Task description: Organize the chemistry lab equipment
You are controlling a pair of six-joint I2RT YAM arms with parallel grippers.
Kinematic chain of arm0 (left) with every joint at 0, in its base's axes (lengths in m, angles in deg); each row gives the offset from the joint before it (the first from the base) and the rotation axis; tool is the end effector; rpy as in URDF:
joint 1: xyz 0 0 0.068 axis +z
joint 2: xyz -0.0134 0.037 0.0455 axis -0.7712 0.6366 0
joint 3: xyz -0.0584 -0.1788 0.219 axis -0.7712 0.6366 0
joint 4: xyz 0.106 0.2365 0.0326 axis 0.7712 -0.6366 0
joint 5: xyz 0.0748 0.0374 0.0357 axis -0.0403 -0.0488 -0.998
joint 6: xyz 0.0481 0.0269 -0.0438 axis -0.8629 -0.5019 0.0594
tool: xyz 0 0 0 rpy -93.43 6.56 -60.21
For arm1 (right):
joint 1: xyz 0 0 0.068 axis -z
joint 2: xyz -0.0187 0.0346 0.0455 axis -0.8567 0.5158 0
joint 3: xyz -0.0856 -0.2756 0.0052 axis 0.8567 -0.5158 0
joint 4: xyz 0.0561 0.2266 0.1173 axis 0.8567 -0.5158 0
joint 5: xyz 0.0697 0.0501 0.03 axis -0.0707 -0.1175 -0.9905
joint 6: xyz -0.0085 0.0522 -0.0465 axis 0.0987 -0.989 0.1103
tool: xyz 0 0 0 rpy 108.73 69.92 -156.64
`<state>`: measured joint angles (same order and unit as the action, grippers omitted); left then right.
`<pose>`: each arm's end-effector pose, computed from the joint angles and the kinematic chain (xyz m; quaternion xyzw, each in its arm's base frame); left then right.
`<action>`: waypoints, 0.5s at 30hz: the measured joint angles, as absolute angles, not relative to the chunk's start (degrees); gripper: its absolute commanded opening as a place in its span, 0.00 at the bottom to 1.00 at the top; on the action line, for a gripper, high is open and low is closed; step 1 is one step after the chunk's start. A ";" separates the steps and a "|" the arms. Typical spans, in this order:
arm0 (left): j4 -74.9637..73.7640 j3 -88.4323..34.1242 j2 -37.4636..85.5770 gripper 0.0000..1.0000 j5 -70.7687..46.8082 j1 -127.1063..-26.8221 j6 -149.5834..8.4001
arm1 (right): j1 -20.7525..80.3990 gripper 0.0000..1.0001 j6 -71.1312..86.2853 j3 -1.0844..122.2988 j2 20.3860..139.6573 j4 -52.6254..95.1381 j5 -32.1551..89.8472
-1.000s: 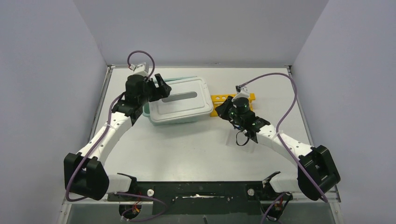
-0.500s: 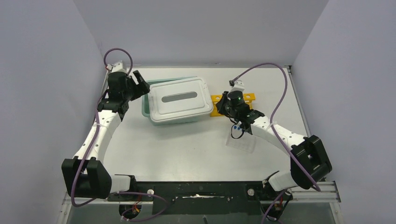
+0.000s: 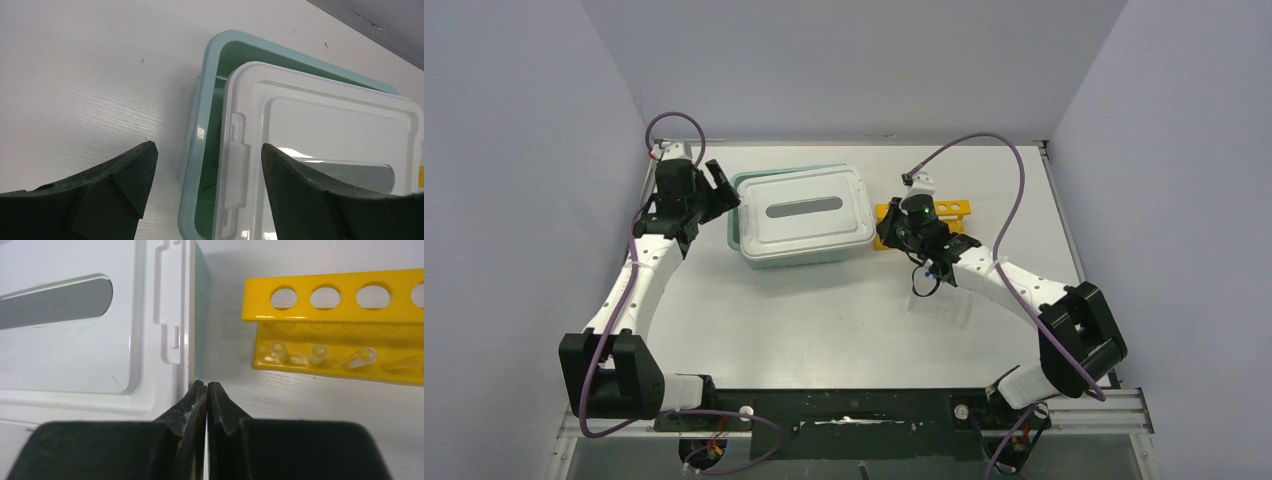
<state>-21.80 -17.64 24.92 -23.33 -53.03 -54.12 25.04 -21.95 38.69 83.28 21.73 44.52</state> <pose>0.3160 -0.0111 0.3155 -0.2061 0.8528 -0.1037 0.4684 0.2918 0.1864 0.2524 0.0530 0.8662 0.2339 0.4384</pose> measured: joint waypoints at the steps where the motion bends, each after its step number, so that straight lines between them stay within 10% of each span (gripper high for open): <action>1: -21.82 -17.64 24.92 0.76 -23.33 -53.03 -54.12 | 24.89 0.02 -21.95 39.08 83.41 21.75 44.43; 15: -21.75 -17.24 25.10 0.75 -22.09 -53.03 -54.03 | 24.34 0.02 -21.68 43.25 87.82 22.56 42.86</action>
